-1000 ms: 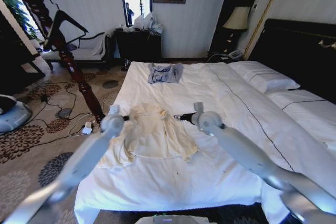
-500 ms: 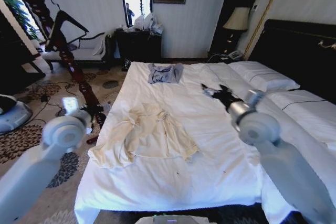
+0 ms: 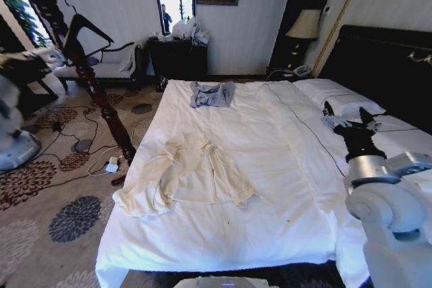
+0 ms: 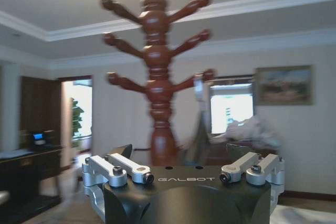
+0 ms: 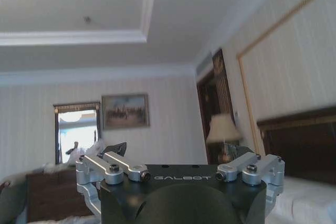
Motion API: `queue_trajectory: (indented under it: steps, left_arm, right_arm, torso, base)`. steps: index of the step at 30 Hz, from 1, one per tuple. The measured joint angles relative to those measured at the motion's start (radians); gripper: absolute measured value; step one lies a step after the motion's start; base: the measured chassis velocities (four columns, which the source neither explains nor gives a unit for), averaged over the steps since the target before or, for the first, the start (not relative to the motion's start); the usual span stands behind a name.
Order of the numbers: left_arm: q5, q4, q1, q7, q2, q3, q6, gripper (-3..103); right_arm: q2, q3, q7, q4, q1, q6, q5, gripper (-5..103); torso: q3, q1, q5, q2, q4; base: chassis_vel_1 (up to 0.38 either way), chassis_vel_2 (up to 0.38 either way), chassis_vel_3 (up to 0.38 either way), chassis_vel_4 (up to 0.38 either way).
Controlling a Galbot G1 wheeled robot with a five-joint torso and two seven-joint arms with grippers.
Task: Pick up the clothes from the bed and hang them on the clothes hanger.
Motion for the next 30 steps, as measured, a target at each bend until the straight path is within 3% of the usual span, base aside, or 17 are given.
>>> queue_trajectory:
  steps: [1, 3, 5, 8, 11, 13, 17, 18, 21, 22, 23, 26, 27, 30]
  left_arm:
    - [0.0, 0.0, 0.0, 0.0, 0.0, 0.0, 0.0, 100]
    - [-0.006, 0.058, -0.036, -0.009, 0.043, 0.026, 0.009, 100]
    - [-0.033, 0.11, -0.059, -0.009, 0.091, 0.038, 0.01, 100]
    - [-0.071, 0.19, -0.11, 0.026, 0.12, 0.083, 0.008, 100]
    - [-0.079, 0.28, -0.182, 0.102, 0.125, 0.165, 0.006, 100]
    - [-0.076, 0.302, -0.194, 0.132, 0.124, 0.182, 0.004, 100]
    - [-0.076, 0.31, -0.166, 0.237, 0.09, 0.176, -0.075, 100]
    - [-0.076, 0.31, -0.166, 0.237, 0.09, 0.176, -0.075, 100]
    - [-0.088, 0.197, -0.087, 0.262, 0.015, 0.127, -0.183, 100]
    - [-0.075, 0.144, -0.054, 0.255, -0.032, 0.122, -0.207, 100]
    - [-0.075, 0.144, -0.054, 0.255, -0.032, 0.122, -0.207, 100]
    - [0.048, 0.076, 0.024, 0.223, -0.178, 0.16, -0.263, 100]
    - [0.048, 0.076, 0.024, 0.223, -0.178, 0.16, -0.263, 100]
    - [0.222, 0.089, 0.073, 0.236, -0.3, 0.228, -0.304, 100]
  right_arm:
    - [0.0, 0.0, 0.0, 0.0, 0.0, 0.0, 0.0, 100]
    - [-0.012, -0.041, 0.065, 0.0, 0.055, -0.079, 0.132, 100]
    - [-0.031, -0.108, 0.125, -0.01, 0.131, -0.135, 0.246, 100]
    - [-0.045, -0.169, 0.14, -0.028, 0.183, -0.155, 0.25, 100]
    - [-0.049, -0.212, 0.14, -0.04, 0.212, -0.16, 0.233, 100]
    - [-0.048, -0.218, 0.14, -0.042, 0.215, -0.16, 0.23, 100]
    - [-0.035, -0.223, 0.141, -0.057, 0.212, -0.159, 0.218, 100]
    - [-0.035, -0.223, 0.141, -0.057, 0.212, -0.159, 0.218, 100]
    - [-0.023, -0.219, 0.142, -0.066, 0.199, -0.156, 0.205, 100]
    - [-0.018, -0.213, 0.143, -0.067, 0.188, -0.155, 0.198, 100]
    - [-0.018, -0.213, 0.143, -0.067, 0.188, -0.155, 0.198, 100]
    - [-0.008, -0.187, 0.141, -0.068, 0.144, -0.148, 0.172, 100]
    - [-0.008, -0.187, 0.141, -0.068, 0.144, -0.148, 0.172, 100]
    - [0.003, -0.211, 0.136, -0.093, 0.144, -0.14, 0.142, 100]
  torso:
    - [0.0, 0.0, 0.0, 0.0, 0.0]
    - [0.0, 0.0, -0.0004, 0.0, -0.0012]
    - [0.0, 0.0, 0.0002, 0.0, 0.001]
    - [0.0, 0.0, -0.0003, 0.0, 0.0017]
    - [0.0, 0.0, -0.0006, 0.0, -0.0003]
    - [0.0, 0.0, -0.0005, 0.0, -0.0004]
    - [0.0, 0.0, -0.0003, 0.0, 0.0002]
    - [0.0, 0.0, -0.0003, 0.0, 0.0002]
    - [0.0, 0.0, 0.0005, 0.0, 0.0007]
    - [0.0, 0.0, 0.0007, 0.0, 0.0004]
    - [0.0, 0.0, 0.0007, 0.0, 0.0004]
    - [0.0, 0.0, -0.0002, 0.0, -0.001]
    - [0.0, 0.0, -0.0002, 0.0, -0.001]
    - [0.0, 0.0, 0.0, 0.0, 0.0004]
  base:
    - [0.0, 0.0, 0.0, 0.0]
    - [0.0, 0.0, 0.0, 0.0]
    - [0.0, 0.0, 0.0, 0.0]
    - [0.0, 0.0, 0.0, 0.0]
    - [0.0, 0.0, 0.0, 0.0]
    - [0.0, 0.0, 0.0, 0.0]
    - [0.0, 0.0, 0.0, 0.0]
    - [0.0, 0.0, 0.0, 0.0]
    - [0.0, 0.0, 0.0, 0.0]
    - [0.0, 0.0, 0.0, 0.0]
    - [0.0, 0.0, 0.0, 0.0]
    - [0.0, 0.0, 0.0, 0.0]
    - [0.0, 0.0, 0.0, 0.0]
    - [0.0, 0.0, 0.0, 0.0]
